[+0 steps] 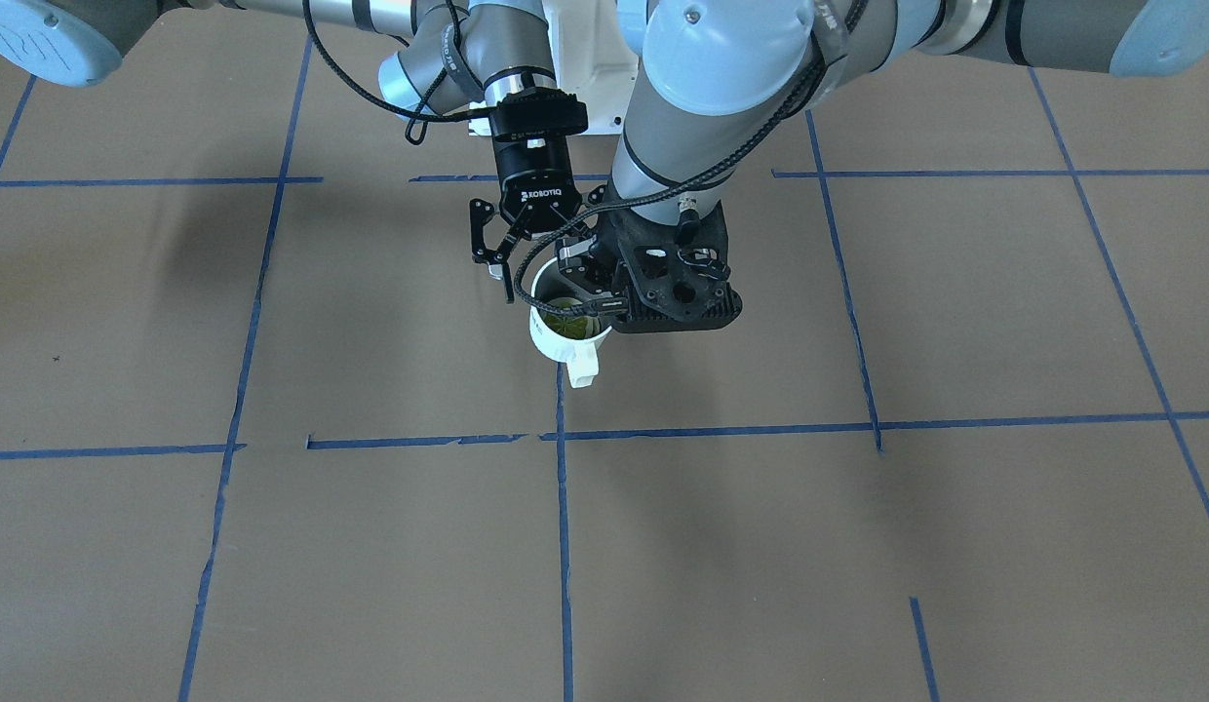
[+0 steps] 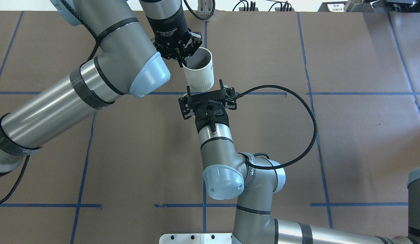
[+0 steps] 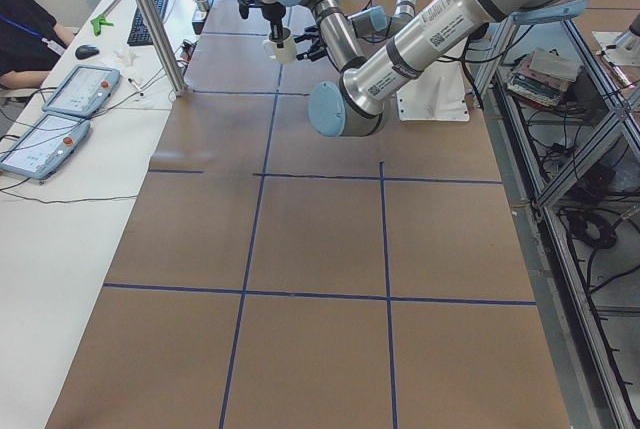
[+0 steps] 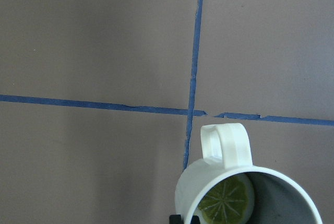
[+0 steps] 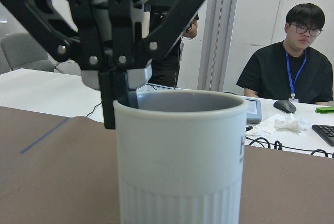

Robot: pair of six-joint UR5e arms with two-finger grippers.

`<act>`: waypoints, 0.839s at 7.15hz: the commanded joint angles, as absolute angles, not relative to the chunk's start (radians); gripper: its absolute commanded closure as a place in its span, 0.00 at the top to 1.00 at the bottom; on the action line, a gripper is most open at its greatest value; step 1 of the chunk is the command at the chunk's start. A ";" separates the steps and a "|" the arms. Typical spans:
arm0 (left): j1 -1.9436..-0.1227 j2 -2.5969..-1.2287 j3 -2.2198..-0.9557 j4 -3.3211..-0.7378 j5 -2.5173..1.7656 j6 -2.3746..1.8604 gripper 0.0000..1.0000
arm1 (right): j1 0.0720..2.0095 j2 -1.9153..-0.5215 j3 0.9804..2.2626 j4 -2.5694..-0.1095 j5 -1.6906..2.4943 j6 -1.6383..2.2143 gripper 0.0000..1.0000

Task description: Left arm hands cup to right arm to dump lemon

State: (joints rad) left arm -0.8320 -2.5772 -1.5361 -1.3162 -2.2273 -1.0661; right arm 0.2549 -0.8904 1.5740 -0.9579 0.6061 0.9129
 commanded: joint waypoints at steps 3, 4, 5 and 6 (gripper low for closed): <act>-0.828 -2.579 -1.536 -1.316 -2.227 -1.066 0.00 | 0.261 -0.847 1.519 -0.959 0.635 0.908 0.99; -0.827 -2.577 -1.536 -1.316 -2.227 -1.066 0.00 | 0.261 -0.847 1.519 -0.959 0.637 0.908 0.99; -0.827 -2.577 -1.536 -1.316 -2.226 -1.066 0.00 | 0.268 -0.847 1.519 -0.959 0.638 0.908 0.99; -0.827 -2.577 -1.536 -1.316 -2.226 -1.066 0.00 | 0.275 -0.847 1.519 -0.959 0.638 0.908 0.99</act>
